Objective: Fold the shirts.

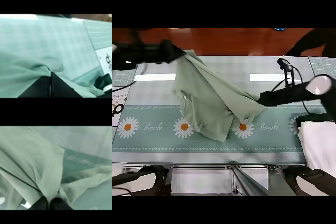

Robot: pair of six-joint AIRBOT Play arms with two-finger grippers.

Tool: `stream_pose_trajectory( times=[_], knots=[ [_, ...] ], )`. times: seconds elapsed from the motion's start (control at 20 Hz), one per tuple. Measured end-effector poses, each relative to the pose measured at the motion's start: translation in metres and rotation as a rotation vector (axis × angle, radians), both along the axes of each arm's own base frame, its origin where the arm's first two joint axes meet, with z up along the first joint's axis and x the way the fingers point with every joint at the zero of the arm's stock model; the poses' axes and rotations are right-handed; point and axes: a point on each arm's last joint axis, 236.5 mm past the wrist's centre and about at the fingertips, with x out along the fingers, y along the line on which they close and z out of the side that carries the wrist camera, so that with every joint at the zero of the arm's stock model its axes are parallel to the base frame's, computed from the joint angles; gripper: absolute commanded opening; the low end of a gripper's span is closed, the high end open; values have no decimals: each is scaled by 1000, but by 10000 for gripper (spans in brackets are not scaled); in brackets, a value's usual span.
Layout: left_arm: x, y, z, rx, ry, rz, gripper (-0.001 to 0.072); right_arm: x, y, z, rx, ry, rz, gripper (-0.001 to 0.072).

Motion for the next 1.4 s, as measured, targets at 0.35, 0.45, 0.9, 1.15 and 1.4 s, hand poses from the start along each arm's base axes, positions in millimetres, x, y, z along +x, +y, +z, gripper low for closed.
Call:
stream_pose_trajectory(
  times=[0.35, 0.45, 0.9, 1.15, 1.4],
  knots=[
    [-17, -12, -133, 64, 422, -82, 511, 110, -61, -59, 111, 97, -314, 414],
    [-39, 21, -144, 144, 507, -86, 511, 116, -99, -59, 127, 123, -366, 414],
    [-174, 64, -179, 37, 712, 61, 510, -1, -172, -93, 166, 288, -434, 413],
    [-213, 30, -212, -35, 784, 61, 510, -25, -145, -98, 268, 262, -431, 413],
    [-235, 3, -238, -18, 872, 25, 510, -31, -137, -96, 301, 257, -421, 412]
  ],
)
